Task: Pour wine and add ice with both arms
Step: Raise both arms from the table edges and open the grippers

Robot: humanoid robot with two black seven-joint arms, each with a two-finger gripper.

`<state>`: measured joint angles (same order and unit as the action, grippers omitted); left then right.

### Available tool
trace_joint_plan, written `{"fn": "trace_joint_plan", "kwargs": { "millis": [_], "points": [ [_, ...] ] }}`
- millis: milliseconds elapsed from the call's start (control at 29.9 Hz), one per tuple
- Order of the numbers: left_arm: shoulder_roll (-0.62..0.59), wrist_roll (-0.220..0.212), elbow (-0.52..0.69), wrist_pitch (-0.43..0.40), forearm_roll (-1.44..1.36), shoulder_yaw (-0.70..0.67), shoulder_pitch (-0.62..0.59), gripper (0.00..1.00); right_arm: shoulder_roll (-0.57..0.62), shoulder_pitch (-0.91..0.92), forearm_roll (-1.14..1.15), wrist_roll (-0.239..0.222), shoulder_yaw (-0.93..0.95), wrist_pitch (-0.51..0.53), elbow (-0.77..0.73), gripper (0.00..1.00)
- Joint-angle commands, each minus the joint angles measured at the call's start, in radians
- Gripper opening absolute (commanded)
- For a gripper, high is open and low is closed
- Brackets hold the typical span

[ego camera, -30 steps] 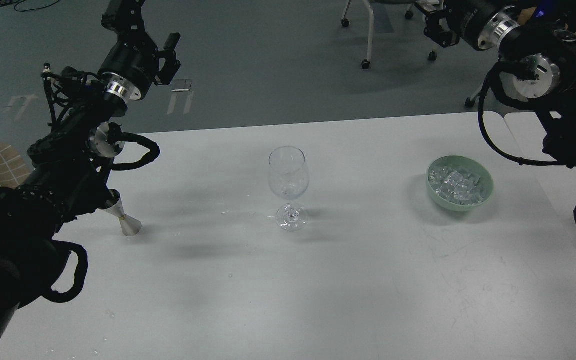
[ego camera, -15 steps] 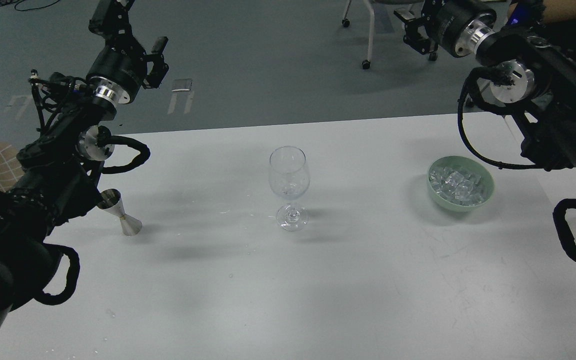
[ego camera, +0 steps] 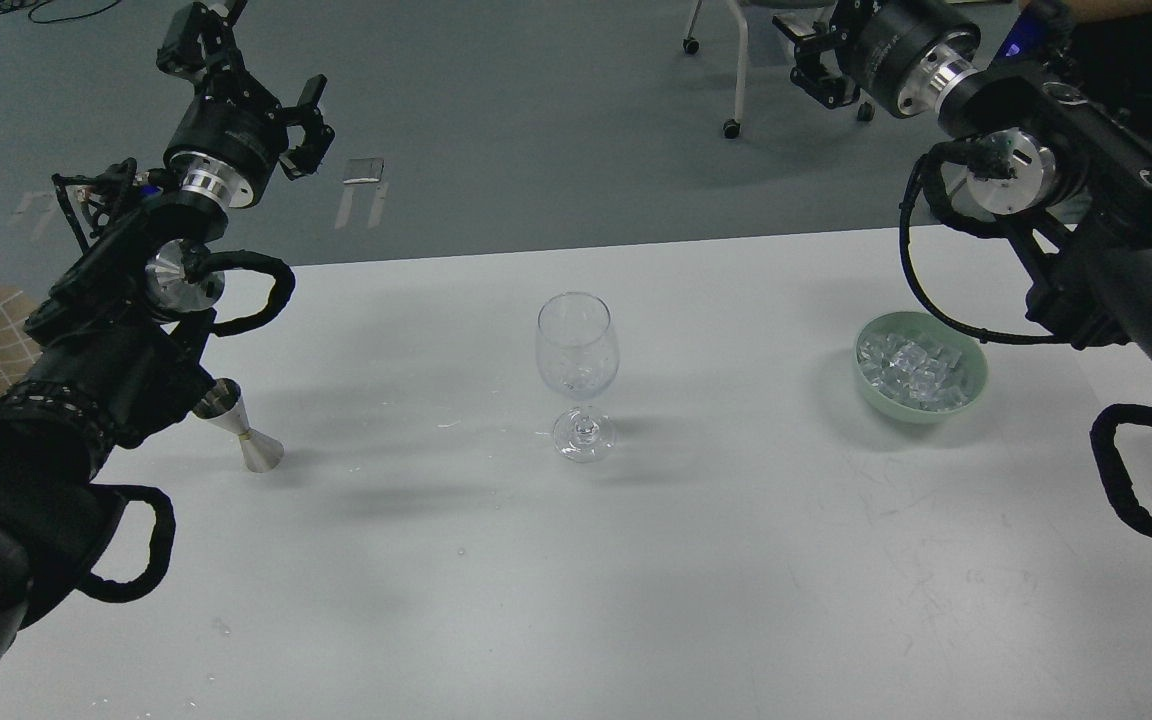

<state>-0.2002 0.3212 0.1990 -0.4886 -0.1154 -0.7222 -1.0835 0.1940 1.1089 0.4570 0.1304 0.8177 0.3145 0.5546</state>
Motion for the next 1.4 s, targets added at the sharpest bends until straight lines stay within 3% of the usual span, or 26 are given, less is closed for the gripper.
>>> {"fn": "trace_joint_plan", "kwargs": {
  "millis": [0,100,134,601,802,936,1002,1036,1136,1236,1370],
  "points": [
    [-0.022,-0.144,0.078,0.0,0.002,-0.023,0.013,0.99,-0.011,-0.007,0.0,0.0,0.001,0.012,0.001,1.0],
    [-0.042,-0.262,0.094,0.0,0.002,-0.048,0.017,0.99,-0.008,-0.007,0.0,0.009,0.001,0.012,0.001,1.0],
    [-0.045,-0.28,0.099,0.0,0.003,-0.055,0.017,0.99,-0.007,-0.007,0.0,0.011,0.001,0.012,0.001,1.0],
    [-0.163,-0.29,0.106,0.0,-0.003,-0.059,0.045,0.99,-0.008,-0.001,0.0,0.012,0.004,0.006,-0.001,1.0],
    [-0.146,-0.278,0.134,0.0,-0.015,-0.056,0.063,0.99,-0.01,-0.001,0.0,0.012,0.004,0.006,0.001,1.0],
    [-0.195,-0.268,0.316,0.0,-0.07,-0.054,0.144,0.98,-0.004,0.002,0.0,0.014,0.004,0.011,0.002,1.0],
    [-0.267,-0.234,0.439,0.0,-0.147,-0.068,0.188,0.98,-0.001,0.002,0.0,0.02,0.004,0.012,0.004,1.0],
    [-0.304,-0.187,0.527,0.0,-0.195,-0.072,0.226,0.98,0.001,0.002,0.0,0.029,0.004,0.012,0.005,1.0],
    [-0.35,-0.119,0.708,0.0,-0.272,-0.091,0.295,0.97,0.01,0.002,0.0,0.044,0.003,0.015,0.011,1.0],
    [-0.37,-0.12,0.824,0.0,-0.291,-0.163,0.362,0.97,0.019,0.002,0.0,0.052,0.003,0.017,0.019,1.0],
    [-0.369,-0.12,0.836,0.021,-0.285,-0.177,0.372,0.97,0.036,0.0,0.002,0.075,0.0,0.021,0.031,1.0]
  ]
}}
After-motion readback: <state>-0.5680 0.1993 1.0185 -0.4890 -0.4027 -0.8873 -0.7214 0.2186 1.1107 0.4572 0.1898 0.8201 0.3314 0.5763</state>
